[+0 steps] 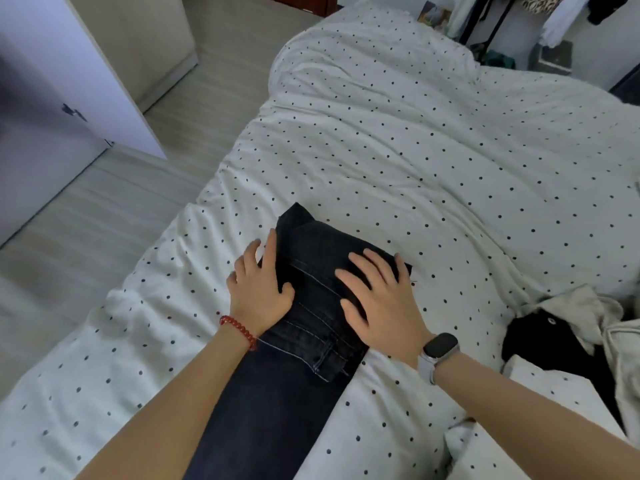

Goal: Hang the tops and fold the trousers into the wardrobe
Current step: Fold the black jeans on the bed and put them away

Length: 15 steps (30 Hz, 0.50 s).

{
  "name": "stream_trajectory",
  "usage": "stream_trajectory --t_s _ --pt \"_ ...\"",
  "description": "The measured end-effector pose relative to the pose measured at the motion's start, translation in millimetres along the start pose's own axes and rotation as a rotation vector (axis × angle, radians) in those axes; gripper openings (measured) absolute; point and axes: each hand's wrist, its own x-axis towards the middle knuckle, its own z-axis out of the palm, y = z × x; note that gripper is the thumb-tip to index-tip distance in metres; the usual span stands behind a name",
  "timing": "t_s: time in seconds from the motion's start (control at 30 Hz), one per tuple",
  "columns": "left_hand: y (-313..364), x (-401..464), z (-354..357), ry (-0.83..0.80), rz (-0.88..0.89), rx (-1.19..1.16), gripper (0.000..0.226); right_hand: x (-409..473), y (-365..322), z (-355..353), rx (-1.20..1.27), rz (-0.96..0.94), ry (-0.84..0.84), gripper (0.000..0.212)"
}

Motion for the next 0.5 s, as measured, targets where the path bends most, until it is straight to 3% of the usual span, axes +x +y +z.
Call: stream_trajectory --t_s 0.07,0.13,0.23,0.5 --pt "13 -6 5 0.181 0.207 0.095 0.070 8 9 16 -0.130 0.097 -0.102 0.054" --pt "18 -7 22 0.200 0.322 0.157 0.063 4 16 33 -0.180 0.125 -0.183 0.059" --pt "8 0 55 0.093 0.308 0.236 0.064 -3 25 52 -0.193 0.116 -0.220 0.059" --pt "-9 15 93 0.048 0.265 0.310 0.065 7 36 71 -0.110 0.111 -0.280 0.054"
